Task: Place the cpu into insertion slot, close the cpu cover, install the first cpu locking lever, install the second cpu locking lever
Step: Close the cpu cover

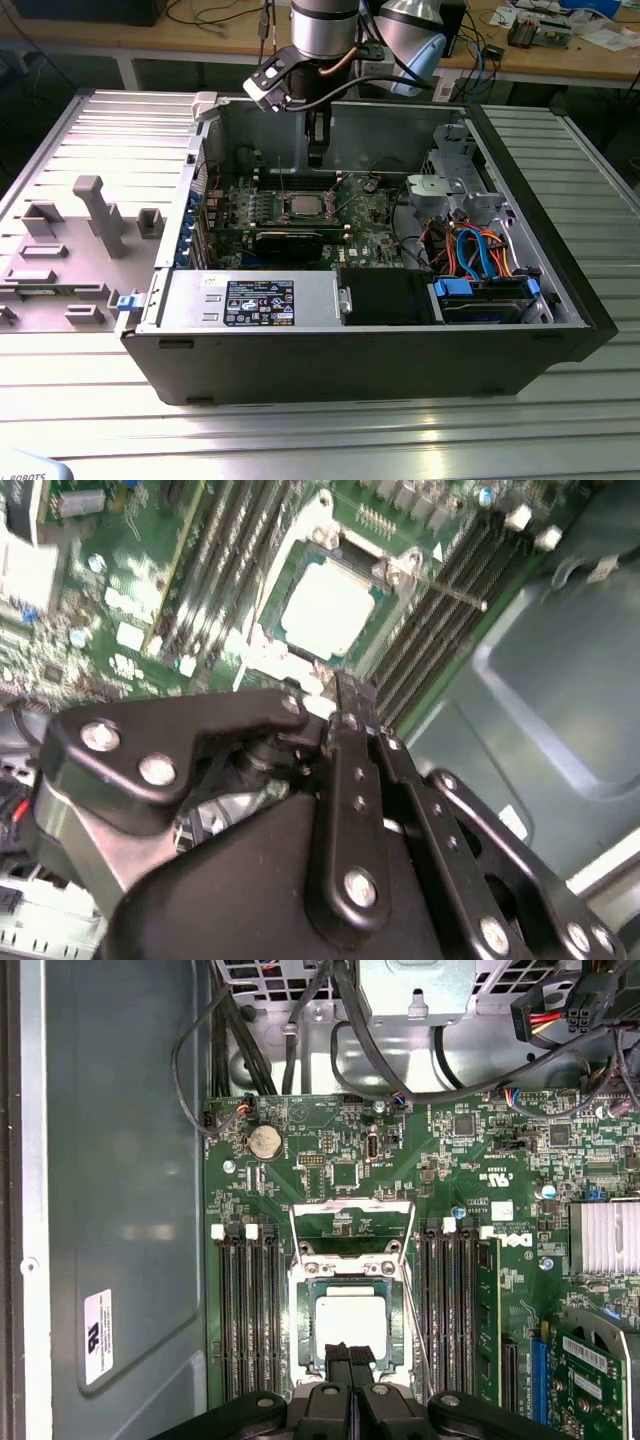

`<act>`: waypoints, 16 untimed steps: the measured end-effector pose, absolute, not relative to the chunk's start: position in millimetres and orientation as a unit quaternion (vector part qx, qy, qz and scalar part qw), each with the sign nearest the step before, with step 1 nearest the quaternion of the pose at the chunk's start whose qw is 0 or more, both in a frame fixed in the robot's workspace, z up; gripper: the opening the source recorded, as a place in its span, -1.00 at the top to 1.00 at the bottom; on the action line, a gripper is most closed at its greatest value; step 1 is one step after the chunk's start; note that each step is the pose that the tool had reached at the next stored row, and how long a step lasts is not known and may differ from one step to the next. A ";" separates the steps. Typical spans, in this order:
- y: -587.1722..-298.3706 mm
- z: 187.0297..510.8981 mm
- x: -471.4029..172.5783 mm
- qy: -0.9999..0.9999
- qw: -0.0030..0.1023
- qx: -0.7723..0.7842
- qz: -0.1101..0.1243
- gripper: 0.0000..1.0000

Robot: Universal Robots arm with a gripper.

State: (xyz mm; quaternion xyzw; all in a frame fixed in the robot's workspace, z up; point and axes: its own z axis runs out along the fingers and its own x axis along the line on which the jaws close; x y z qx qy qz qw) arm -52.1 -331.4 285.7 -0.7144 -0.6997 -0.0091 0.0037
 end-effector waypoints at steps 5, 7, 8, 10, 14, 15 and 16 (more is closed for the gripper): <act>-331.4 285.7 -52.1 -0.700 0.005 -0.714 -0.007 0.79; -331.4 285.7 -52.1 -0.700 0.006 -0.714 -0.007 0.79; -331.4 285.7 -52.1 -0.700 0.007 -0.714 -0.006 0.79; -331.4 285.7 -52.1 -0.700 0.008 -0.714 -0.005 0.79; -331.4 285.7 -52.1 -0.700 0.010 -0.714 -0.003 0.79; -331.4 285.7 -52.1 -0.700 0.010 -0.714 -0.003 0.79; -331.4 285.7 -52.1 -0.700 0.010 -0.714 -0.002 0.79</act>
